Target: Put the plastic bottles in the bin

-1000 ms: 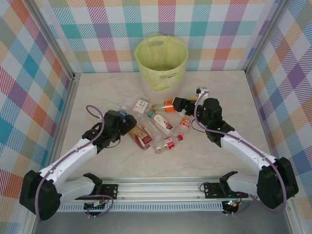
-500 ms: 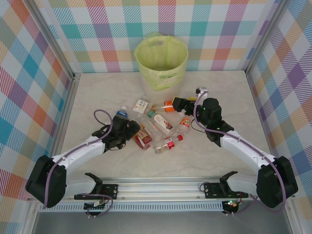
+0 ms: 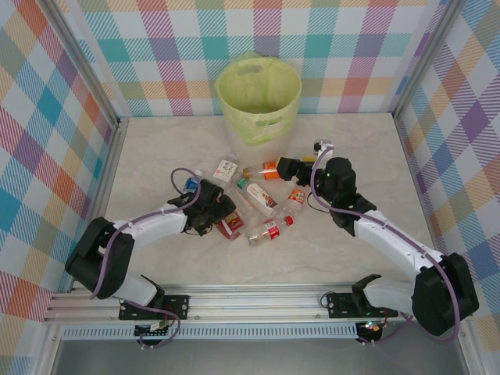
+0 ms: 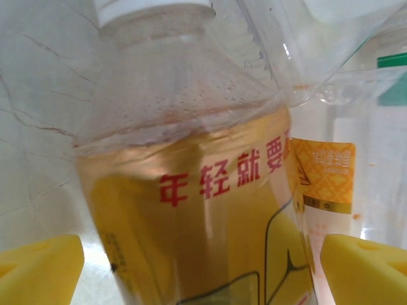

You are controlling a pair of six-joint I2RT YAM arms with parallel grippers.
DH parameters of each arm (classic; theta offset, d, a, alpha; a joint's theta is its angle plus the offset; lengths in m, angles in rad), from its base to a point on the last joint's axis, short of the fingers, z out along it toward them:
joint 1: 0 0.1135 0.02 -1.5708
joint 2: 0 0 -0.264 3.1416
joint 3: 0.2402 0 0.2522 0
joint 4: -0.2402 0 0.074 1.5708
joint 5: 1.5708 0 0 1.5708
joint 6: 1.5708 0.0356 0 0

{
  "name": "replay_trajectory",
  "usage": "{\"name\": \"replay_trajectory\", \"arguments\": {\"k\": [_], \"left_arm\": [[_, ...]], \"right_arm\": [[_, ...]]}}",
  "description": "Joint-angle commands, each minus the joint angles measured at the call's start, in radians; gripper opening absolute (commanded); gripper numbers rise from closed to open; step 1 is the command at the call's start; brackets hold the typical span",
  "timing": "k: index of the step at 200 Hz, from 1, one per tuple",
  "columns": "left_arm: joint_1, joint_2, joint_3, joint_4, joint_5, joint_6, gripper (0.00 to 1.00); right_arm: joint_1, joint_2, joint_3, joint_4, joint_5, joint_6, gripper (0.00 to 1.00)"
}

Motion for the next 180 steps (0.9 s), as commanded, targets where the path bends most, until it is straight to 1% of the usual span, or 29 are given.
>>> {"name": "replay_trajectory", "arguments": {"k": [1,47,78,96,142,180], "left_arm": [[-0.017,0.029,0.026,-0.054,-0.024,0.045,0.92],[-0.019,0.027,0.010,-0.044,-0.044,0.067,0.86],[-0.019,0.025,0.007,-0.054,-0.042,0.076,0.77],[-0.019,0.019,0.006,-0.057,-0.043,0.080,0.74],[-0.019,-0.024,0.008,-0.042,-0.040,0.101,0.64],[-0.019,-0.072,0.004,-0.038,-0.036,0.110,0.60]], "right_arm": [[0.006,-0.019,-0.011,0.010,0.002,-0.028,1.00],[0.006,-0.006,-0.009,0.014,-0.009,-0.024,1.00],[0.008,-0.002,-0.007,0.013,-0.009,-0.027,1.00],[0.007,0.001,-0.007,0.013,-0.009,-0.027,1.00],[0.006,0.006,-0.005,0.015,-0.010,-0.028,1.00],[0.007,0.004,-0.006,0.017,-0.017,-0.035,1.00]]}}
